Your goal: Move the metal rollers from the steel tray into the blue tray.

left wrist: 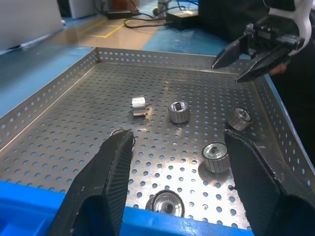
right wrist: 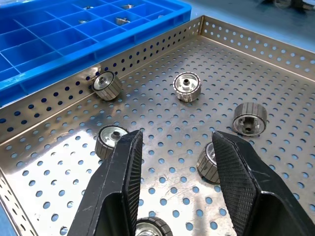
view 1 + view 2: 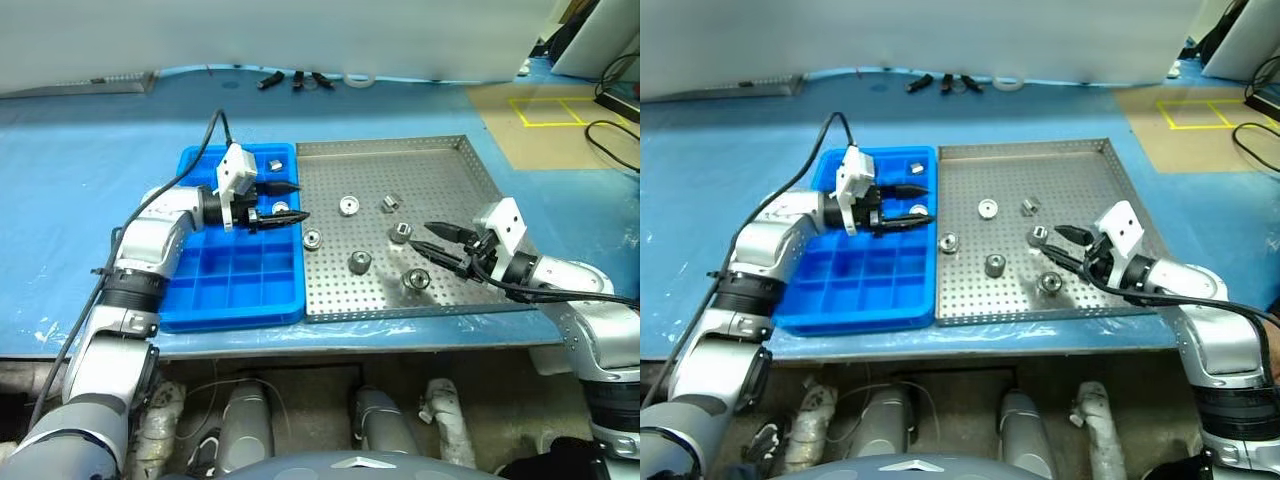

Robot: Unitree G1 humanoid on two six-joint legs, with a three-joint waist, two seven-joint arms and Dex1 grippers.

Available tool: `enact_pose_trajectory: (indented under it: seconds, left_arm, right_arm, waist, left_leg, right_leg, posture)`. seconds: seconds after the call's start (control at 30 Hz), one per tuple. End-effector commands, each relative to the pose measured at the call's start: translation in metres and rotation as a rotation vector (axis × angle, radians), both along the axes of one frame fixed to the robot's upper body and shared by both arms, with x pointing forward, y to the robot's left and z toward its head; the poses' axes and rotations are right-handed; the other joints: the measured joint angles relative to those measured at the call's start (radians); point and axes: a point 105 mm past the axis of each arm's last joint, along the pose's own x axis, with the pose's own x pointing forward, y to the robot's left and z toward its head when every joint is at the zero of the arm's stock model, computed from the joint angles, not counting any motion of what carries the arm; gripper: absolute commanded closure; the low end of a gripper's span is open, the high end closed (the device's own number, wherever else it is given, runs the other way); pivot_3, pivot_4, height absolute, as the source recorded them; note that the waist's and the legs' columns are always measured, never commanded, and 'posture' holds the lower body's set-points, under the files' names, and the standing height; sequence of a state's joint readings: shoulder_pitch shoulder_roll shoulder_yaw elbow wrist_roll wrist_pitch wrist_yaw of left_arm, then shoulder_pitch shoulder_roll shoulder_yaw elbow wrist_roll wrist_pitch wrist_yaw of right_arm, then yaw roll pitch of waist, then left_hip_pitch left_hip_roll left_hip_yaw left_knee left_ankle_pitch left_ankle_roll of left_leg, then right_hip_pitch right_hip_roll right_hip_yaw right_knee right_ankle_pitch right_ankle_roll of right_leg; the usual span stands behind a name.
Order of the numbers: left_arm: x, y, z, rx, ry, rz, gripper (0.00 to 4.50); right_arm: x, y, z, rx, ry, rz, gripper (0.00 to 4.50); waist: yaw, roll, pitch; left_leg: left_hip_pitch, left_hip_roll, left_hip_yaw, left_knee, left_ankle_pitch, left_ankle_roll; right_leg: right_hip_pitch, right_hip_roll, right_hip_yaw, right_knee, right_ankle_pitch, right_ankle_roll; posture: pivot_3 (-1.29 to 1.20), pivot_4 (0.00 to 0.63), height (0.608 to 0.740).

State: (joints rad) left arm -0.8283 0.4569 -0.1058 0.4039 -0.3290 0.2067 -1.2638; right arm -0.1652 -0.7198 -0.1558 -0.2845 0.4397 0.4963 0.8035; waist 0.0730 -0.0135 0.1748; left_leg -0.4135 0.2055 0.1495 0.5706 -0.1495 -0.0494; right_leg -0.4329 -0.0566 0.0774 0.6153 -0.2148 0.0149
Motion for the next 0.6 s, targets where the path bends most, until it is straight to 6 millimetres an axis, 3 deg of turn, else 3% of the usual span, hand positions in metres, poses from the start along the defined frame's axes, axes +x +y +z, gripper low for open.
enact_pose_trajectory:
  seconds: [0.03, 0.13, 0.27, 0.4, 0.6]
  left_arm:
    - [0.014, -0.022, 0.018, 0.097, -0.071, -0.059, 1.44]
    - [0.032, -0.048, 0.010, 0.264, -0.064, -0.056, 1.44]
    - [0.024, -0.070, -0.004, 0.444, -0.046, -0.203, 1.44]
    - [0.025, -0.077, -0.022, 0.644, -0.009, -0.227, 1.44]
    - [0.025, -0.073, -0.025, 0.847, -0.016, -0.255, 1.44]
  right_arm:
    - [0.005, 0.002, 0.018, 0.020, -0.081, -0.007, 2.17]
    - [0.005, 0.013, 0.014, 0.041, -0.086, -0.005, 2.17]
    - [0.001, 0.019, 0.008, 0.065, -0.095, -0.032, 2.17]
    - [-0.005, 0.018, 0.004, 0.092, -0.109, -0.100, 2.17]
    - [-0.015, 0.022, -0.007, 0.124, -0.115, -0.174, 2.17]
  waist:
    - [0.002, 0.000, 0.000]
    - [0.007, 0.000, 0.000]
    - [0.005, 0.000, 0.000]
    - [-0.006, 0.000, 0.000]
    - [-0.019, 0.000, 0.000]
  left_leg:
    - [0.000, 0.000, 0.000, 0.000, 0.000, 0.000]
    - [0.001, -0.001, 0.000, 0.001, 0.001, 0.001]
    - [0.001, -0.001, 0.000, 0.000, 0.000, 0.002]
    - [0.001, 0.000, 0.000, -0.001, -0.002, 0.005]
    - [0.002, -0.001, 0.001, -0.003, -0.002, 0.005]
  right_leg:
    - [0.000, 0.000, 0.000, 0.000, 0.000, 0.000]
    - [0.003, -0.001, -0.001, 0.000, 0.000, 0.000]
    - [0.004, -0.001, -0.001, -0.004, 0.000, 0.000]
    - [0.005, -0.001, -0.002, -0.005, 0.002, 0.004]
    - [0.007, -0.001, -0.003, -0.008, 0.002, 0.003]
  posture:
    - [-0.10, 0.150, 0.740]
    - [-0.12, 0.150, 0.740]
    - [-0.19, 0.150, 0.740]
    - [-0.26, 0.150, 0.740]
    - [-0.35, 0.150, 0.740]
